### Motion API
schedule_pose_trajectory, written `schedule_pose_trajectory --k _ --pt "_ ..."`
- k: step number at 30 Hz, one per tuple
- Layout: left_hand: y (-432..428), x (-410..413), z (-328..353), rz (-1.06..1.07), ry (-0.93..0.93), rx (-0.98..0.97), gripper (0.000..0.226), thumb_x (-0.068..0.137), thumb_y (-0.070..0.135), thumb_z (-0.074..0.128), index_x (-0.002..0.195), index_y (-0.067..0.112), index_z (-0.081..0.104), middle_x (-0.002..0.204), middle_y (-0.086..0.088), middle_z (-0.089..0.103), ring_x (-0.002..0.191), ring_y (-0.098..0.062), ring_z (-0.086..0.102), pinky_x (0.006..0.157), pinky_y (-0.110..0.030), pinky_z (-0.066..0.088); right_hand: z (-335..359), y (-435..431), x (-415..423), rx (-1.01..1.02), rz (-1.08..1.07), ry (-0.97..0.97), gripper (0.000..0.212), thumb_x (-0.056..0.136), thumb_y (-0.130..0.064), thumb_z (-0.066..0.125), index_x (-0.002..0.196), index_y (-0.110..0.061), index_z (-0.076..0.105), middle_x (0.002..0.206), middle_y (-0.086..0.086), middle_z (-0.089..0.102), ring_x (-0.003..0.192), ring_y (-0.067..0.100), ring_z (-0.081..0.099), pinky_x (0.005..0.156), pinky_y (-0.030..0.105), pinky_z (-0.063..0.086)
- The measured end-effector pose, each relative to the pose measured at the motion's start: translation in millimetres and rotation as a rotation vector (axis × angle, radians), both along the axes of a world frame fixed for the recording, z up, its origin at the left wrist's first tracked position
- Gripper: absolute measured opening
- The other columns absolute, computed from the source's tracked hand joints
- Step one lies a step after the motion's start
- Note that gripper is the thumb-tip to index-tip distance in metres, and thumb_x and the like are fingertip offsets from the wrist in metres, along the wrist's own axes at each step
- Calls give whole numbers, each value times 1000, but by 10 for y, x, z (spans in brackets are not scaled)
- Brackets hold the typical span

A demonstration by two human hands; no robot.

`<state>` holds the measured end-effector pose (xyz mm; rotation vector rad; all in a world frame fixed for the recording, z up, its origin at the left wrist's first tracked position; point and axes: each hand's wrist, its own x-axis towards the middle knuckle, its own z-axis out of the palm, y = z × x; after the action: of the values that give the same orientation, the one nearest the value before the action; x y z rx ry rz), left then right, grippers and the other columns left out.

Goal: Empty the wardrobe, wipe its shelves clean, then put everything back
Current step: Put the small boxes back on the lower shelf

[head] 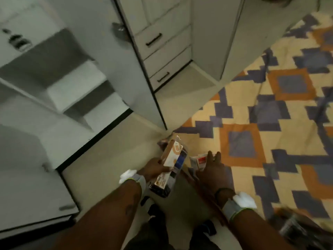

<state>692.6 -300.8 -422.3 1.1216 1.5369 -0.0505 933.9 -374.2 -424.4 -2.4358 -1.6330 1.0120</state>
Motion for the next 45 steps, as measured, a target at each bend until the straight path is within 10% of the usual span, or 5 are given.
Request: schedule_pose_trajectory --k 10,18,31,45 --pt "327 -2866 254 302 122 136 40 67 42 90 88 20 64 94 -2 70 87 -18 68 79 -36 57 431 1364 -2405 72 289 -8 99 77 -49 71 154 -18 16 160 14 7 124 48 48 95 53 49" --pt "1318 -4330 340 385 277 207 61 73 41 83 120 14 56 118 -3 64 103 -21 63 89 -38 55 412 2807 -3920 154 473 -16 104 73 -54 73 153 -25 15 159 12 9 123 43 51 99 50 50" --pt "4314 -5364 -27 278 418 271 76 61 55 55 126 14 56 125 -8 63 111 -29 62 85 -30 48 -340 5679 -5237 136 631 -44 108 78 -50 76 159 -11 15 161 21 15 122 50 45 92 56 50" --pt "6812 -6438 -1012 26 560 237 55 89 34 75 135 10 57 135 -13 58 125 -34 55 105 -45 44 -1093 7855 -6142 151 644 -34 116 81 -47 78 160 -12 0 166 17 -1 136 49 32 106 58 40"
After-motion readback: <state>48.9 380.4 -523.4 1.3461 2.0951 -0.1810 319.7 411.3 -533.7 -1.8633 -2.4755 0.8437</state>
